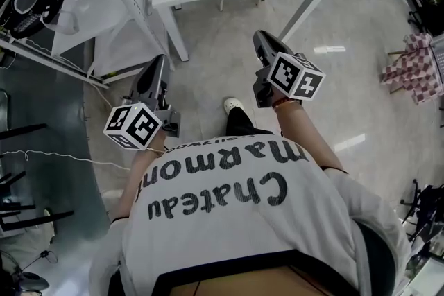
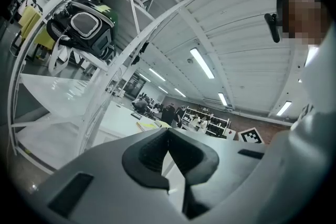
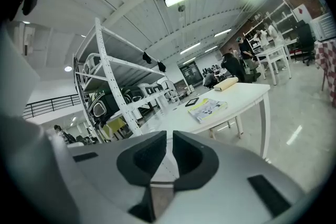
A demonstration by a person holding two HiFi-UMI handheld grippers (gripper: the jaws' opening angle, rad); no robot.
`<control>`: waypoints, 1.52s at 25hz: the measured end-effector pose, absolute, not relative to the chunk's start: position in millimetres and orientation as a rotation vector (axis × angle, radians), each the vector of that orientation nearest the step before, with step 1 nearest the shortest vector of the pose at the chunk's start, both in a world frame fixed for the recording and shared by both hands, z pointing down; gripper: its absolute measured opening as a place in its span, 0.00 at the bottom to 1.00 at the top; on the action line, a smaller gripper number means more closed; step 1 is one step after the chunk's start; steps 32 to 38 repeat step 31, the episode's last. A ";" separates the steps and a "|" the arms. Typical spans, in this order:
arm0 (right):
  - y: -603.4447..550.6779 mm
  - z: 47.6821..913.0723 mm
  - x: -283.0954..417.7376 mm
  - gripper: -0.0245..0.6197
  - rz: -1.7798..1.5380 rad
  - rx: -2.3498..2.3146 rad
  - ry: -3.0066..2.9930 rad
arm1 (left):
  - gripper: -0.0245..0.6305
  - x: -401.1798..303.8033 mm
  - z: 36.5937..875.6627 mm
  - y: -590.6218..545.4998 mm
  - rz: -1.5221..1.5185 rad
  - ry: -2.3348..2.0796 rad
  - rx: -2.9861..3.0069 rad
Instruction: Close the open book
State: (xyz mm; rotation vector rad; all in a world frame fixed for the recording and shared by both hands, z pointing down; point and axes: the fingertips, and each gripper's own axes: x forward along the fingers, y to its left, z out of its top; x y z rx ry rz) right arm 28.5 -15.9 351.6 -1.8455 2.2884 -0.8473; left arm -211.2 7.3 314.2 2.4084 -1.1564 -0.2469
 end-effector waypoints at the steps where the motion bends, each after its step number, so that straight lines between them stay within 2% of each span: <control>1: -13.3 354.8 28.3 0.12 -0.854 -1.845 2.293 | 0.07 -210.1 317.0 9.6 -0.241 -1.154 2.405; 38: -13.2 383.2 18.4 0.12 -0.922 -1.874 2.348 | 0.07 -214.6 333.9 4.5 -0.194 -1.138 2.381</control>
